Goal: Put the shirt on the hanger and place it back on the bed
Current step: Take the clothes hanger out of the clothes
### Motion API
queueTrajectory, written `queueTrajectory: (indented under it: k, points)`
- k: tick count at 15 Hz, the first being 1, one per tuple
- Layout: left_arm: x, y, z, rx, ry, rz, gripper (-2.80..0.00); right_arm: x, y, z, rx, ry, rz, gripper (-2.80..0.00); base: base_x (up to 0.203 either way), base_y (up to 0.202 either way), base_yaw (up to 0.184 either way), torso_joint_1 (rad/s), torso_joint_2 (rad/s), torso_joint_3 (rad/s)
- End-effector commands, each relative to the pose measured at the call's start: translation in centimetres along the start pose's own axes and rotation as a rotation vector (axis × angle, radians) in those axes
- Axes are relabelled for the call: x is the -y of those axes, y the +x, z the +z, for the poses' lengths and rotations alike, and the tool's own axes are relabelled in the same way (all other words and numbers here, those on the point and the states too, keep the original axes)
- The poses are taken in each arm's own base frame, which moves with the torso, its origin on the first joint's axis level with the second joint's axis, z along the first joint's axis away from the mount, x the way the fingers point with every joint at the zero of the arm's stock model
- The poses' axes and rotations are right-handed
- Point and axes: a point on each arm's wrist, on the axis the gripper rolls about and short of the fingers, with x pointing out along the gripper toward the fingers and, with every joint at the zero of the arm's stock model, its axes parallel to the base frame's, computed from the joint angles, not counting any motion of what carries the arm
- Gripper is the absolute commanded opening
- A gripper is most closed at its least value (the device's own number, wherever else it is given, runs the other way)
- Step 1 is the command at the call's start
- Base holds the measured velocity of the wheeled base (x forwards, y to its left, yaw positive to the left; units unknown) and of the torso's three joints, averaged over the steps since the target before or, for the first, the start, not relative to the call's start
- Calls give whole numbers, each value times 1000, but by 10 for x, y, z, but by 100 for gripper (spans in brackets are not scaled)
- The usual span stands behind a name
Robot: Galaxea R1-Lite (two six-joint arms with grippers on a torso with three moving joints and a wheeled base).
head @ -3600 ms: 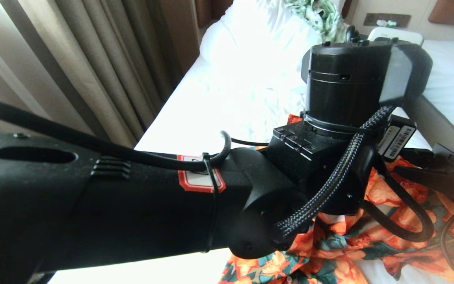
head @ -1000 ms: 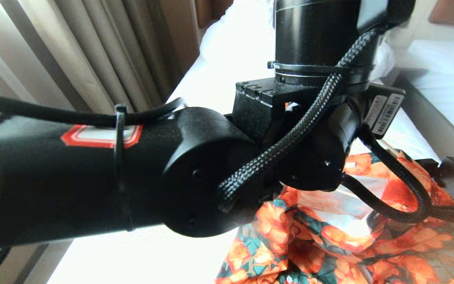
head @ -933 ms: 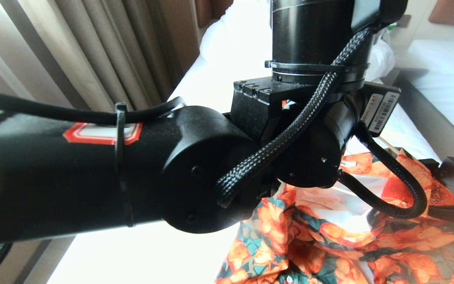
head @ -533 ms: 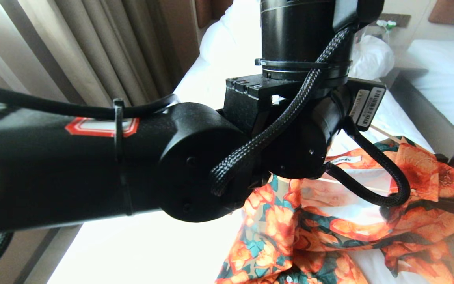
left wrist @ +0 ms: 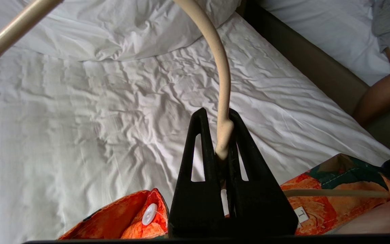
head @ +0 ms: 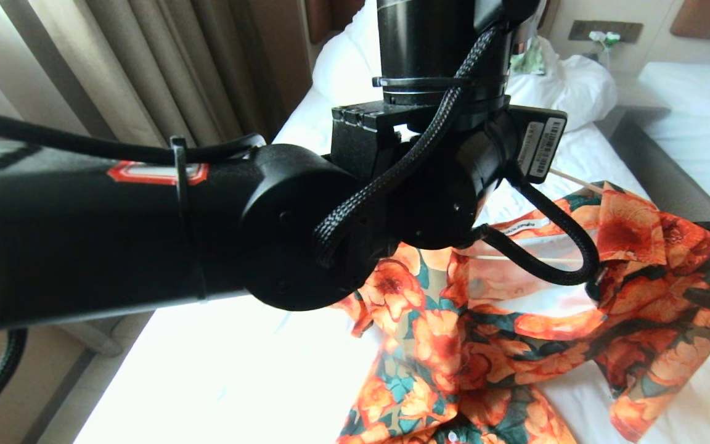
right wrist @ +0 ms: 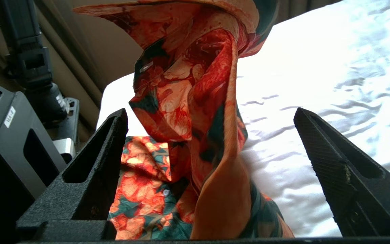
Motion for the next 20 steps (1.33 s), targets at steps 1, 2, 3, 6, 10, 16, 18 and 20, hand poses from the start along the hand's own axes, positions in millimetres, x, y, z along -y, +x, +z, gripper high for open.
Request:
queueTrajectory:
  k: [1,2,3,6,10,16,18,20]
  points:
    - [-3,5,-3,-5,4,15,-280,0,-5,4,-4,-23,-15,0,0,0,0,0,0,0]
    - [-6,7,-2,2,2,21,-280,1,-7,6,-5,-31,-23,0,0,0,0,0,0,0]
    - [-11,10,0,6,1,33,-280,2,-12,8,-7,-43,-44,0,0,0,0,0,0,0]
    - [-23,13,2,12,19,63,-280,9,-35,18,-19,-85,-144,0,0,0,0,0,0,0]
    - [-39,18,1,9,23,105,-280,5,-47,28,-28,-128,-199,0,0,0,0,0,0,0]
    - [-68,18,13,32,52,179,-280,14,-50,32,-22,-96,-212,0,0,0,0,0,0,0]
    - [-81,21,14,17,60,208,-280,19,-50,37,-7,28,-211,0,0,0,0,0,0,0]
    - [-105,26,18,26,59,271,-280,25,-51,37,-3,60,-210,0,0,0,0,0,0,0]
